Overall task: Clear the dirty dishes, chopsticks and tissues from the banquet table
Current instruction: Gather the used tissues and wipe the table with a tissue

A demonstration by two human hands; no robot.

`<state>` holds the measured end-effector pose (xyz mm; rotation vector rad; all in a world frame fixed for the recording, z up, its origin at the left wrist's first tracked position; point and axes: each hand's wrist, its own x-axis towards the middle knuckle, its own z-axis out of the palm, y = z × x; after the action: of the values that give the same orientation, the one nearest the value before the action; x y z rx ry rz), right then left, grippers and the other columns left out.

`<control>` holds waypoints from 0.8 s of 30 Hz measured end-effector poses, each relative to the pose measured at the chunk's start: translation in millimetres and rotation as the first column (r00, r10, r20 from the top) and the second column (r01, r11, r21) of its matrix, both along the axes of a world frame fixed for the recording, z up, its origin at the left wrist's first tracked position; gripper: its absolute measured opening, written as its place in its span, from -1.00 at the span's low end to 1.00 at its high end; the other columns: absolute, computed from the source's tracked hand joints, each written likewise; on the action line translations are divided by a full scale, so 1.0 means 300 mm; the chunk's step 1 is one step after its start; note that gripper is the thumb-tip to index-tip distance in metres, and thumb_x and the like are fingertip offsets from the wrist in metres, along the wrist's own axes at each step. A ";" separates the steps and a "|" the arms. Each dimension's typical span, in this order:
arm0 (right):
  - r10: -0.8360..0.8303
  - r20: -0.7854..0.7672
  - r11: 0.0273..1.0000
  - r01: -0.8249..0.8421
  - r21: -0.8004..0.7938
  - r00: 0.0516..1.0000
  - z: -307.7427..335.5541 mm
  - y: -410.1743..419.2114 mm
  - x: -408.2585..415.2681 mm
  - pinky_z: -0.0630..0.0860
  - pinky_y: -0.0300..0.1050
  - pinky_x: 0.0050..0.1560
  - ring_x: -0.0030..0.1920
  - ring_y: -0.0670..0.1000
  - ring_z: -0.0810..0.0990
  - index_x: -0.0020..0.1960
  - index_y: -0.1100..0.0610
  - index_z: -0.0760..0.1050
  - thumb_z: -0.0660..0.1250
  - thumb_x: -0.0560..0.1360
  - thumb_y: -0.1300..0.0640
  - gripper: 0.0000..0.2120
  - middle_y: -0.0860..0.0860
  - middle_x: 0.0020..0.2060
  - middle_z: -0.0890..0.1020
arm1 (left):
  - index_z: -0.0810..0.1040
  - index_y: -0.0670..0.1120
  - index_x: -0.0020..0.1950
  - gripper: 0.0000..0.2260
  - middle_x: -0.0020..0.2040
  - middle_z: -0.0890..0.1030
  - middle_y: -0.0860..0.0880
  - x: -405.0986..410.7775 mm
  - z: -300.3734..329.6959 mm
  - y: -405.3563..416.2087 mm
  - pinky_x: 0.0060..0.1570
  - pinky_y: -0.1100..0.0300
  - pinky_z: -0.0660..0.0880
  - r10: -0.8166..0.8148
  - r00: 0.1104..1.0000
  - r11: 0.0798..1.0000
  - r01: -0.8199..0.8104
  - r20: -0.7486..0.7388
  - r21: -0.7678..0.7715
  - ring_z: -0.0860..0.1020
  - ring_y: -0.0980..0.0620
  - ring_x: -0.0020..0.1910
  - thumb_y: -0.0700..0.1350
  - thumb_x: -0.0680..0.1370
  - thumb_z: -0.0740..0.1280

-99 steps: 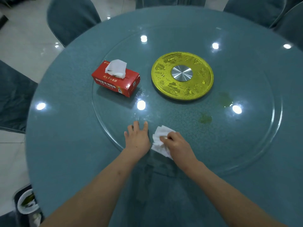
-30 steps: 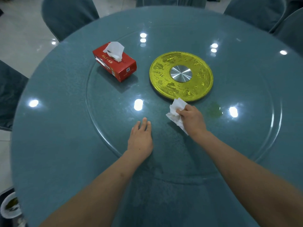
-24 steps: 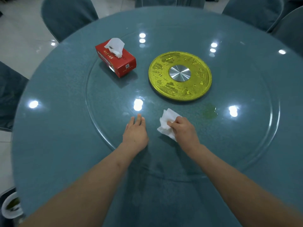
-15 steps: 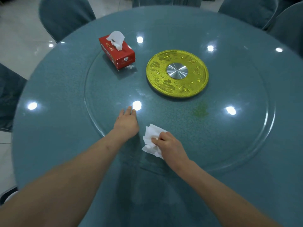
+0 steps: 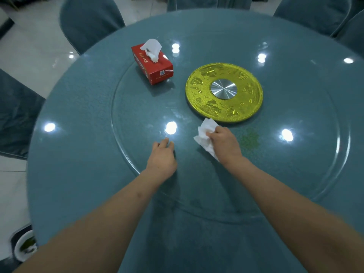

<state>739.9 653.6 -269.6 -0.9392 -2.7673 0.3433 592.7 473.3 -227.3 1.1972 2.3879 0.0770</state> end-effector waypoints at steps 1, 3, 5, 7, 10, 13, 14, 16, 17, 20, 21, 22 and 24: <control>-0.025 -0.015 0.999 0.024 -0.026 1.000 0.009 0.018 -0.031 0.49 -0.02 -0.28 -0.13 0.22 0.56 0.03 0.24 0.69 0.53 0.35 0.35 -0.75 0.17 -0.19 0.55 | 0.16 -0.15 0.62 -0.40 0.63 0.11 -0.11 0.007 -0.004 -0.003 0.40 0.16 0.21 -0.003 1.000 1.000 0.003 -0.006 0.003 0.21 -0.18 0.45 -0.25 0.57 0.18; -0.080 -0.037 0.996 0.078 -0.047 0.996 0.011 0.040 -0.096 0.52 0.13 -0.02 0.02 0.24 0.52 0.10 0.26 0.64 0.31 0.55 0.35 -0.81 0.23 -0.03 0.56 | 0.11 -0.17 0.64 -0.37 0.63 0.08 -0.12 0.013 -0.022 -0.009 0.46 0.14 0.15 -0.013 1.000 1.000 0.013 -0.028 0.010 0.19 -0.19 0.46 -0.23 0.57 0.19; -0.100 -0.040 0.993 0.097 -0.064 0.994 0.001 0.044 -0.146 0.48 0.17 0.10 0.08 0.25 0.50 0.13 0.26 0.61 0.19 0.60 0.36 -0.76 0.26 0.05 0.54 | 0.08 -0.20 0.64 -0.36 0.64 0.04 -0.13 0.011 -0.035 -0.014 0.51 0.12 0.11 -0.036 0.998 0.999 0.036 -0.054 0.001 0.16 -0.18 0.49 -0.19 0.57 0.20; -0.117 -0.061 0.991 0.112 -0.072 0.991 -0.013 0.035 -0.171 0.46 0.18 0.12 0.09 0.26 0.49 0.14 0.27 0.60 0.17 0.60 0.36 -0.75 0.28 0.07 0.53 | 0.06 -0.21 0.64 -0.34 0.64 0.01 -0.13 0.004 -0.041 -0.018 0.53 0.10 0.09 -0.045 0.998 0.999 0.045 -0.051 -0.010 0.13 -0.19 0.50 -0.19 0.56 0.20; -0.080 -0.074 0.991 0.072 -0.109 0.994 -0.020 -0.001 -0.167 0.44 0.13 0.10 0.08 0.24 0.47 0.13 0.28 0.60 0.17 0.64 0.29 -0.76 0.26 0.05 0.53 | 0.06 -0.20 0.64 -0.33 0.65 -0.01 -0.13 -0.015 -0.035 -0.016 0.54 0.06 0.09 -0.042 0.999 0.999 0.042 -0.024 -0.013 0.11 -0.20 0.50 -0.21 0.54 0.20; -0.018 -0.161 0.985 -0.009 -0.170 0.987 -0.010 -0.098 -0.139 0.49 0.08 -0.16 -0.10 0.23 0.53 -0.01 0.24 0.63 0.34 0.55 0.30 -0.91 0.19 -0.15 0.53 | 0.04 -0.19 0.65 -0.33 0.66 -0.03 -0.14 -0.046 -0.024 -0.010 0.56 0.05 0.07 -0.050 0.999 0.998 0.049 -0.014 -0.042 0.09 -0.21 0.52 -0.20 0.56 0.18; 0.020 -0.190 0.985 -0.051 -0.164 0.982 -0.016 -0.137 -0.122 0.50 0.08 -0.25 -0.17 0.22 0.53 -0.07 0.22 0.59 0.41 0.51 0.31 -0.97 0.16 -0.22 0.50 | 0.04 -0.18 0.65 -0.34 0.66 -0.04 -0.14 -0.055 -0.020 -0.008 0.55 0.06 0.07 -0.051 0.999 0.997 0.051 -0.010 -0.050 0.09 -0.21 0.53 -0.19 0.57 0.18; 0.098 -0.228 0.985 -0.127 -0.117 0.969 -0.028 -0.217 -0.081 0.49 0.05 -0.36 -0.24 0.17 0.50 -0.08 0.17 0.52 0.51 0.45 0.32 -0.82 0.10 -0.27 0.45 | 0.03 -0.17 0.66 -0.34 0.67 -0.05 -0.13 -0.068 -0.012 -0.005 0.55 0.09 0.07 -0.053 0.999 0.997 0.053 -0.003 -0.064 0.09 -0.20 0.53 -0.19 0.58 0.18; 0.138 -0.231 0.978 -0.169 -0.123 0.963 -0.024 -0.260 -0.053 0.48 0.02 -0.37 -0.24 0.15 0.48 -0.04 0.12 0.49 0.51 0.45 0.30 -0.78 0.08 -0.27 0.45 | 0.03 -0.17 0.66 -0.34 0.67 -0.05 -0.12 -0.072 -0.008 -0.004 0.55 0.10 0.07 -0.051 0.999 0.996 0.051 0.003 -0.070 0.08 -0.20 0.53 -0.18 0.58 0.18; 0.239 -0.213 0.953 -0.271 -0.135 0.947 -0.031 -0.353 0.042 0.48 -0.01 -0.34 -0.17 0.10 0.47 0.08 0.08 0.54 0.43 0.50 0.22 -0.82 0.03 -0.21 0.45 | 0.02 -0.16 0.66 -0.34 0.67 -0.08 -0.08 -0.077 -0.004 -0.002 0.56 0.04 0.10 -0.030 0.999 0.997 0.032 0.024 -0.072 0.04 -0.18 0.56 -0.20 0.57 0.18; 0.273 -0.189 0.948 -0.297 -0.116 0.943 -0.033 -0.368 0.071 0.48 -0.03 -0.34 -0.16 0.09 0.46 0.12 0.10 0.59 0.45 0.47 0.24 -0.77 0.02 -0.19 0.45 | 0.01 -0.16 0.66 -0.34 0.67 -0.09 -0.07 -0.076 -0.002 -0.002 0.56 0.02 0.11 -0.027 0.999 0.997 0.029 0.025 -0.073 0.02 -0.17 0.58 -0.22 0.57 0.17; 0.297 -0.160 0.942 -0.317 -0.114 0.941 -0.033 -0.375 0.094 0.47 -0.04 -0.34 -0.15 0.08 0.46 0.14 0.10 0.62 0.48 0.44 0.28 -0.71 0.01 -0.17 0.45 | 0.01 -0.16 0.66 -0.33 0.68 -0.10 -0.07 -0.075 -0.002 -0.003 0.56 0.00 0.12 -0.022 0.999 0.997 0.024 0.026 -0.074 0.00 -0.16 0.59 -0.24 0.57 0.16; 0.321 -0.135 0.936 -0.336 -0.107 0.937 -0.025 -0.365 0.129 0.44 -0.08 -0.35 -0.14 0.05 0.45 0.15 0.08 0.62 0.49 0.41 0.32 -0.65 -0.02 -0.16 0.46 | 0.00 -0.15 0.66 -0.33 0.68 -0.11 -0.06 -0.076 -0.005 -0.006 0.57 -0.02 0.11 -0.017 0.999 0.998 0.019 0.029 -0.064 -0.02 -0.15 0.60 -0.27 0.56 0.13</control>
<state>778.7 544.1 -277.2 -0.4555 -2.8152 0.6149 569.9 471.5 -228.8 1.1801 2.3370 0.0112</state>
